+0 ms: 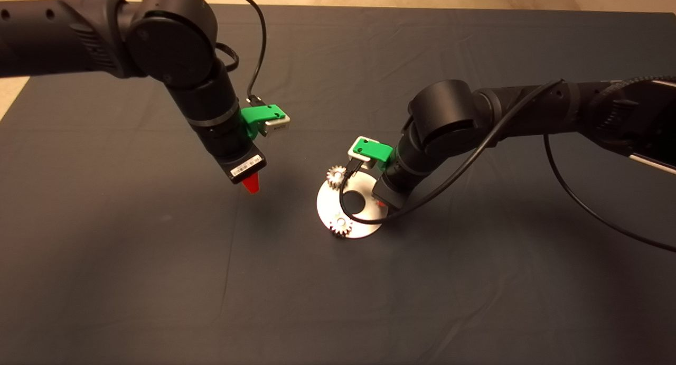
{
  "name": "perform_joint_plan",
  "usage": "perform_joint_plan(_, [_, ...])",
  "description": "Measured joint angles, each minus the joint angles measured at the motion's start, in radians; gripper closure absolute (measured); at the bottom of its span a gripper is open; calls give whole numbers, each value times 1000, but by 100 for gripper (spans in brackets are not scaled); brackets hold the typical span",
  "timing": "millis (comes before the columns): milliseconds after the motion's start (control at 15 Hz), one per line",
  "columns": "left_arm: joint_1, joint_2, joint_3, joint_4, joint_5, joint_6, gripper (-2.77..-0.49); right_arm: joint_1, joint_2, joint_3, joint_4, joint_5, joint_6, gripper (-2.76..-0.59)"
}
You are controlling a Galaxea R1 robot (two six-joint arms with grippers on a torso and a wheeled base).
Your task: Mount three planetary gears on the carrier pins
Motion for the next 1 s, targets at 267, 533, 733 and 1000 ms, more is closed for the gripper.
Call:
perform_joint_plan(267, [0, 0, 0, 0, 0, 0, -146, 0, 2, 11, 0, 0, 3, -101])
perform_joint_plan(533, [0, 0, 0, 0, 0, 0, -146, 0, 2, 19, 4, 0, 4, -101])
perform_joint_plan(733, [0, 0, 0, 0, 0, 0, -146, 0, 1, 19, 4, 0, 4, -101])
perform_joint_plan(1000, [0, -3, 0, 0, 0, 0, -146, -4, 1, 20, 7, 0, 4, -101])
